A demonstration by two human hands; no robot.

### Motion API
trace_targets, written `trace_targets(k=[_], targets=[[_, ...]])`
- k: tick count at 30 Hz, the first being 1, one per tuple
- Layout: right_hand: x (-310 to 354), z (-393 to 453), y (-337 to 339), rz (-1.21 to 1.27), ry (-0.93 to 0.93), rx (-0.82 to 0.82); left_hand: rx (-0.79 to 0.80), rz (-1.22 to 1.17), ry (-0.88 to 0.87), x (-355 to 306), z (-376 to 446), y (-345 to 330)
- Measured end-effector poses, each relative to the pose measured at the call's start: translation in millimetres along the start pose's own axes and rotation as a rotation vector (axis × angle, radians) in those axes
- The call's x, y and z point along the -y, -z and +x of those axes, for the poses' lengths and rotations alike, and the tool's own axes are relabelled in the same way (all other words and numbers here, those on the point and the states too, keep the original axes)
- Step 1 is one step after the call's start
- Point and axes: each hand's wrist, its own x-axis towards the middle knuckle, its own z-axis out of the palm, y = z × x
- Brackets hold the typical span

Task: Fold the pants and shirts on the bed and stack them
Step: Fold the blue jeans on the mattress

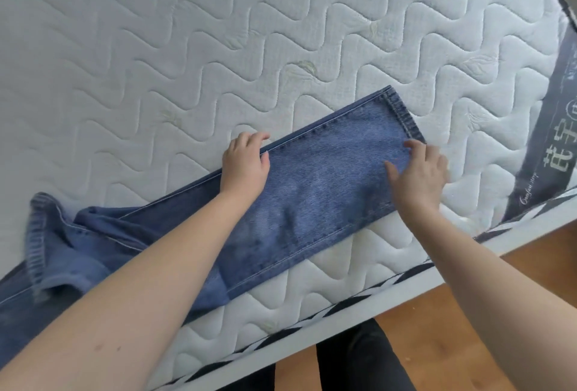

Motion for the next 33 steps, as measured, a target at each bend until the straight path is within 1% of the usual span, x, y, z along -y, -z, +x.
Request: trace_targets(k=[4, 6, 8, 10, 12, 14, 16, 18, 20, 21, 23, 24, 25, 27, 28, 29, 30, 31, 33], targets=[[59.0, -51.8, -30.4, 0.176, 0.093, 0.119, -0.033, -0.010, 0.055, 57.9, -45.7, 25.2], [92.8, -77.9, -46.7, 0.220, 0.152, 0.200, -0.049, 0.007, 0.071, 93.1, -73.3, 39.6], [126.9, -105.0, -62.6, 0.230, 0.246, 0.304, -0.074, 0.042, 0.119, 130.2, -99.5, 54.7], [160.8, -132.9, -77.1, 0.234, 0.377, 0.394, -0.089, 0.105, 0.193, 167.7, -122.7, 68.6], [192.1, -160.5, -91.6, 0.221, 0.527, 0.494, -0.042, 0.175, 0.291, 202.2, -143.7, 78.6], [215.7, -183.7, -107.2, 0.184, 0.635, 0.605, 0.050, 0.246, 0.355, 227.9, -162.9, 82.7], [232.3, -197.1, -119.2, 0.140, 0.616, 0.727, 0.076, 0.255, 0.311, 243.0, -178.6, 81.2], [244.6, -202.6, -128.5, 0.056, 0.563, 0.801, 0.010, 0.221, 0.226, 249.4, -189.9, 83.2], [254.4, -206.1, -133.1, -0.037, 0.545, 0.780, -0.115, 0.199, 0.200, 254.9, -199.4, 88.9], [259.9, -209.4, -132.9, -0.062, 0.549, 0.745, -0.184, 0.202, 0.222, 259.1, -204.7, 91.8], [270.8, -219.4, -130.2, -0.049, 0.590, 0.663, -0.305, 0.188, 0.338, 269.8, -215.1, 97.6], [275.8, -225.7, -127.8, -0.013, 0.612, 0.641, -0.359, 0.137, 0.427, 274.9, -218.5, 100.7], [281.0, -232.4, -125.3, 0.037, 0.623, 0.644, -0.412, 0.024, 0.534, 280.6, -220.7, 103.3], [292.0, -246.1, -121.1, 0.129, 0.629, 0.694, -0.481, -0.399, 0.773, 291.2, -221.2, 107.3], [297.3, -252.5, -120.5, 0.139, 0.646, 0.719, -0.489, -0.612, 0.888, 295.2, -220.6, 108.0], [302.3, -258.6, -120.4, 0.124, 0.668, 0.739, -0.483, -0.771, 0.985, 298.9, -220.3, 108.4], [307.0, -264.3, -120.8, 0.105, 0.689, 0.757, -0.472, -0.865, 1.053, 301.7, -220.8, 108.5], [311.8, -269.7, -121.4, 0.097, 0.702, 0.770, -0.455, -0.907, 1.095, 304.2, -222.4, 108.8], [319.8, -279.2, -121.4, 0.132, 0.705, 0.773, -0.399, -0.950, 1.098, 308.4, -226.7, 110.8]])
